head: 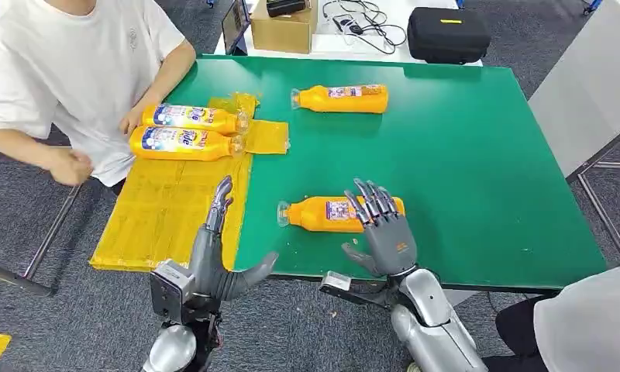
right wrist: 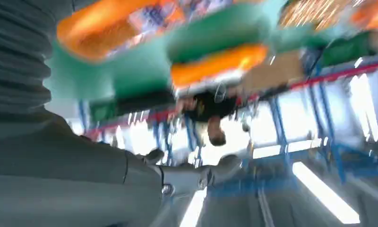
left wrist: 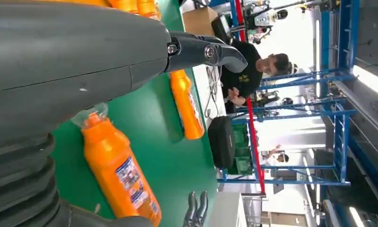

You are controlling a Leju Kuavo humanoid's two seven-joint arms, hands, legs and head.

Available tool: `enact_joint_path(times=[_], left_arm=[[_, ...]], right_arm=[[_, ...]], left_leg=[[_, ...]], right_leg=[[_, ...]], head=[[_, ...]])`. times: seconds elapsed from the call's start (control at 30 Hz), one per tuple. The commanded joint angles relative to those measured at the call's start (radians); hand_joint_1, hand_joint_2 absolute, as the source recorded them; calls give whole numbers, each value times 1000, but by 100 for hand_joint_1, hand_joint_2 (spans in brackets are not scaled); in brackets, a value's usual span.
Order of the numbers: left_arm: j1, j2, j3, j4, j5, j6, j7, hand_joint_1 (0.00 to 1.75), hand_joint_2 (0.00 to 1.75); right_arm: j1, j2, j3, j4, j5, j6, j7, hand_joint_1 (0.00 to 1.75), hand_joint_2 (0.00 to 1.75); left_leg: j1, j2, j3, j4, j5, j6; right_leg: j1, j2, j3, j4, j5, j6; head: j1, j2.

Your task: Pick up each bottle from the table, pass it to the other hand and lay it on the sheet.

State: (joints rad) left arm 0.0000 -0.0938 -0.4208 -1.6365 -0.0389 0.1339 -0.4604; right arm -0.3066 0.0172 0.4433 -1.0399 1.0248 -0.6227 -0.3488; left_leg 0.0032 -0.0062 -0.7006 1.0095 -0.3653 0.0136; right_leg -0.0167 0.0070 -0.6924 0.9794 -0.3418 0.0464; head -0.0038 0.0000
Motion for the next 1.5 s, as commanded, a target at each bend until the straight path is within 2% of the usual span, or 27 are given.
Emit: enact_joint_path(times=[0.03,0.07,0.1,0.13,0.17,0.2,0.27,0.3,0.43,0.5,0.53,0.63,0.67,0.73,0.77,0.83,0.87,0.9,0.93,0.97,1.0,1.03,1.1,1.17,1.33,1.43,1.5], left_arm=[[-54,25,-28,60,13,-10,1,0,175],[-49,24,-27,56,12,-8,2,0,175],[-42,22,-24,52,9,-3,3,0,175],[-38,23,-24,50,9,-3,3,0,175],[-32,22,-23,45,5,3,5,0,175],[-32,22,-23,45,5,3,5,0,175],[-26,19,-22,44,2,8,6,0,175],[-24,17,-21,44,1,10,6,0,175],[-23,13,-21,48,0,13,7,0,175],[-23,12,-22,48,0,14,7,0,175],[-23,12,-22,48,0,14,7,0,175],[-24,12,-21,48,0,14,7,0,175],[-24,12,-21,48,0,14,7,0,175],[-24,12,-21,48,0,14,7,0,175],[-26,12,-23,49,-1,13,7,0,175],[-27,15,-26,49,-2,10,8,0,175],[-31,17,-29,53,-2,7,9,0,175],[-34,18,-30,56,-2,6,10,0,175],[-41,19,-32,63,1,2,12,0,175],[-47,21,-34,67,5,-5,13,0,175],[-50,22,-36,68,8,-9,14,0,175],[-60,24,-41,76,14,-19,15,0,175],[-81,24,-50,94,24,-32,17,0,175],[-104,20,-62,117,34,-44,21,0,175],[-132,14,-80,138,46,-51,26,0,175],[-139,13,-88,142,52,-55,31,0,175],[-141,15,-92,144,55,-58,35,0,175]], right_arm=[[-8,-13,42,65,-205,125,-78,0,175],[-20,-19,45,87,-89,-5,-10,0,175],[-19,-10,7,73,6,-75,56,0,175],[-21,-8,8,74,7,-75,57,0,175],[0,6,-65,-3,116,-75,96,0,175],[0,6,-65,-3,116,-75,96,0,175],[13,29,-130,-41,202,-75,118,0,175],[14,37,-166,-61,254,-75,137,0,175],[-13,37,-212,-37,332,-75,176,0,175],[-22,33,-215,-27,326,-75,170,0,175],[-22,33,-215,-27,326,-75,170,0,175],[-21,34,-222,-30,344,-75,177,0,175],[-21,34,-222,-30,344,-75,177,0,175],[-21,34,-222,-30,344,-75,177,0,175],[-28,36,-226,-18,353,-75,186,0,175],[-53,35,-220,40,309,-75,172,0,175],[-83,32,-213,106,271,-75,164,0,175],[-108,31,-200,164,235,-75,157,0,175],[-153,26,-180,260,166,-27,152,0,175],[-186,21,-162,325,131,32,143,0,175],[-196,28,-172,351,88,67,128,0,175],[-230,28,-159,416,55,111,103,0,175],[-272,38,-147,502,30,132,91,0,175],[-309,53,-119,573,39,164,97,0,175],[-345,73,-70,633,71,195,137,0,175],[-361,81,-48,647,88,216,170,0,175],[-373,82,-36,654,97,237,186,0,175]], left_leg=[[0,-2,13,-1,-6,-1],[0,-2,8,-1,-3,-1],[0,-2,17,-1,-8,-1],[0,-2,14,-1,-7,0],[-1,-1,9,-1,-5,0],[0,-1,16,-1,-9,-1],[0,-2,10,-1,-6,-1],[0,-1,16,1,-10,-1],[-1,-1,13,0,-8,-1],[0,-2,6,-2,-4,-1],[0,-1,16,0,-9,-1],[0,-1,8,-1,-5,-1],[0,0,13,0,-8,-1],[0,-1,6,-2,-4,-1],[0,-1,17,1,-10,-1],[0,-1,9,-1,-5,-1],[0,0,17,0,-10,-1],[0,0,11,-1,-6,-1],[0,-1,7,-2,-5,-1],[0,2,15,0,-9,-1],[0,1,12,-1,-6,-1],[0,3,17,0,-9,-1],[0,1,9,-2,-5,-1],[0,1,12,-1,-6,-1],[0,1,17,0,-8,-1],[0,-1,9,-1,-3,0],[0,-1,13,-1,-6,0]], right_leg=[[1,-3,14,0,-7,-2],[1,-2,8,-1,-4,-1],[1,-3,18,0,-9,-1],[0,-2,15,0,-8,-1],[0,-1,9,-1,-5,0],[1,-1,16,0,-8,-1],[0,-2,11,-1,-6,-1],[0,-2,16,1,-9,-1],[0,-2,13,1,-8,-1],[0,-2,7,-1,-4,-1],[0,-2,16,1,-9,-1],[0,-1,8,-1,-4,-1],[0,-1,13,1,-8,-1],[0,-2,7,-1,-4,0],[0,-1,17,1,-10,-1],[0,-1,9,-1,-5,-1],[1,0,17,1,-9,-1],[0,0,11,-1,-5,-1],[0,-1,8,-1,-4,0],[1,2,15,0,-7,-1],[1,0,12,-1,-5,-1],[1,2,16,0,-7,-1],[0,0,10,-2,-4,-1],[0,0,12,-1,-6,-2],[1,0,17,1,-8,-2],[1,-1,9,-1,-4,0],[1,-1,14,0,-6,-1]], head=[[0,0],[0,0],[0,0],[0,0],[0,0],[0,0],[0,0],[0,0],[0,0],[0,0],[0,0],[0,0],[0,0],[0,0],[0,0],[0,0],[0,0],[0,0],[0,0],[0,0],[0,0],[0,0],[0,0],[0,0],[0,0],[0,0],[0,0]])
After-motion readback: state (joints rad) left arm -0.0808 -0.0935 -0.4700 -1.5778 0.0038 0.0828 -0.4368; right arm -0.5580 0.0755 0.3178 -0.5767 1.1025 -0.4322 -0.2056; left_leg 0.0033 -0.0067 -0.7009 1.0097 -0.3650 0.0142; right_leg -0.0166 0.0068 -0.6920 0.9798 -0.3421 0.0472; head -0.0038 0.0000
